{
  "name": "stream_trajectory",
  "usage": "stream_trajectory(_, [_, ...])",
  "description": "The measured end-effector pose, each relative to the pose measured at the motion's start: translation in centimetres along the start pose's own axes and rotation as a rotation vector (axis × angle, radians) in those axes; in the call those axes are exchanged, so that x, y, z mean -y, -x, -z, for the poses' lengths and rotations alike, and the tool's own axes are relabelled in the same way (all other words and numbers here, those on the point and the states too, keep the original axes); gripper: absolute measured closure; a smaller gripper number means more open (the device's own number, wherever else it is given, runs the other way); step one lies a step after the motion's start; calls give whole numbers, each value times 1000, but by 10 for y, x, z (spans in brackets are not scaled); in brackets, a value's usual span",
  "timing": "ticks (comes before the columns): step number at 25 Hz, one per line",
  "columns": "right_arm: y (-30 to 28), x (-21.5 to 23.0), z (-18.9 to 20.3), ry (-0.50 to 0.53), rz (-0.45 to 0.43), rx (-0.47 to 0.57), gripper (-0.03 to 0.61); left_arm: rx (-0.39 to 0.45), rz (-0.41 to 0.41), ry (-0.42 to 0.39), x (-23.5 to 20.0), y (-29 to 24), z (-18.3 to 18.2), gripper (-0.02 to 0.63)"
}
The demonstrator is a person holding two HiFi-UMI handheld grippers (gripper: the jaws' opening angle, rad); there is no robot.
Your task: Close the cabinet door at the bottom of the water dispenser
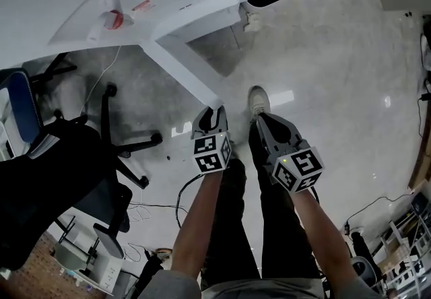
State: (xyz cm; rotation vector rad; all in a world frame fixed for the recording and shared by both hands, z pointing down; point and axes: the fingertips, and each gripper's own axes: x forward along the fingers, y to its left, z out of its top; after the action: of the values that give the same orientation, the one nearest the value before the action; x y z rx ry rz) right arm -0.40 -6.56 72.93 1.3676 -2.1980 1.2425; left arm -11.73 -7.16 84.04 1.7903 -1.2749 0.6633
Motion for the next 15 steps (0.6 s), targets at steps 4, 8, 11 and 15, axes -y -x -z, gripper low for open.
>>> stream_trajectory(4, [2, 15, -4, -22, 17, 10, 569, -7, -6, 32, 10, -8, -6, 514])
stream_trajectory(8, [2, 30, -12, -38, 32, 21, 569, -13, -8, 84, 20, -18, -14, 515])
stream_trajectory(11, [2, 44, -21, -54, 46, 32, 569, -8, -20, 137, 27, -27, -22, 515])
stream_trajectory(15, [4, 62, -33, -74, 66, 48, 569, -5, -26, 158, 40, -40, -35, 515])
